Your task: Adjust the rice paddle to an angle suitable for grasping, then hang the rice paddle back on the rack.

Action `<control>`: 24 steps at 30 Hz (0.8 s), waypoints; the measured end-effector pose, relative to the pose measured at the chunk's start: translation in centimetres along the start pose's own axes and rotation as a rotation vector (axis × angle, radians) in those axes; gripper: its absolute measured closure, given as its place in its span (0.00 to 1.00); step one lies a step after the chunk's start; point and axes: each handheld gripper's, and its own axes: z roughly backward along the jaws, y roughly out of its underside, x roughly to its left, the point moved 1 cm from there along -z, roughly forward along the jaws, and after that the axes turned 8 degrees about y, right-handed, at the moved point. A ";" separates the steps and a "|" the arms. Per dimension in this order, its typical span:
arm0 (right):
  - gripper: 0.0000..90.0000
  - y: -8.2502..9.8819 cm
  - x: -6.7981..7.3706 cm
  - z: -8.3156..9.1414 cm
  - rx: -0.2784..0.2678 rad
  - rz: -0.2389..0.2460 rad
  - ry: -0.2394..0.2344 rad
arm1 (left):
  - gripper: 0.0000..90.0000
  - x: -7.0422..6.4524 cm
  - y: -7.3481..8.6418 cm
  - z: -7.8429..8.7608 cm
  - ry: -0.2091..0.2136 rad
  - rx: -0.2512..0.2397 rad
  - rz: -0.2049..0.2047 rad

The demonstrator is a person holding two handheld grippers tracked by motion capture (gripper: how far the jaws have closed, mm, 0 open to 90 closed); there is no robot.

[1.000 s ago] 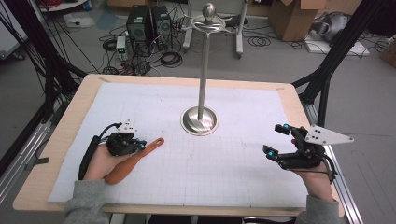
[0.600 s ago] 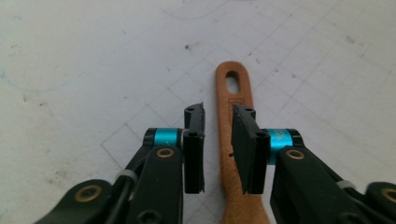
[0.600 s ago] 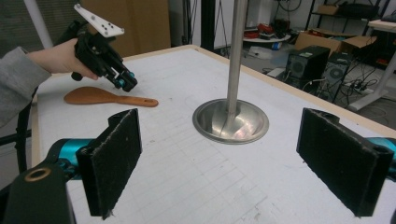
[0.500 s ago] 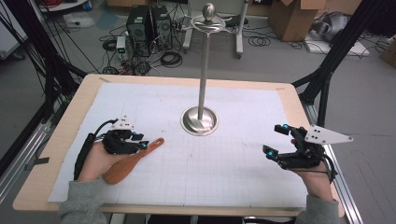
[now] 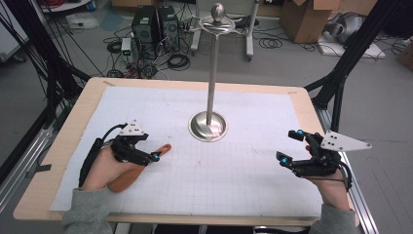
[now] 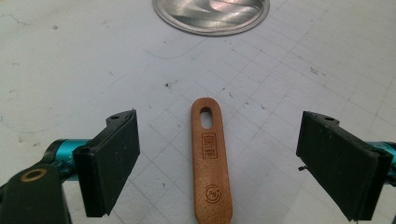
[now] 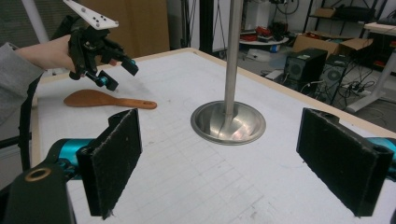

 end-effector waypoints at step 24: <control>0.14 0.1 0.0 -0.1 0.012 -0.001 -0.018 | 0.19 -0.2 -0.2 -1.4 0.025 0.112 0.004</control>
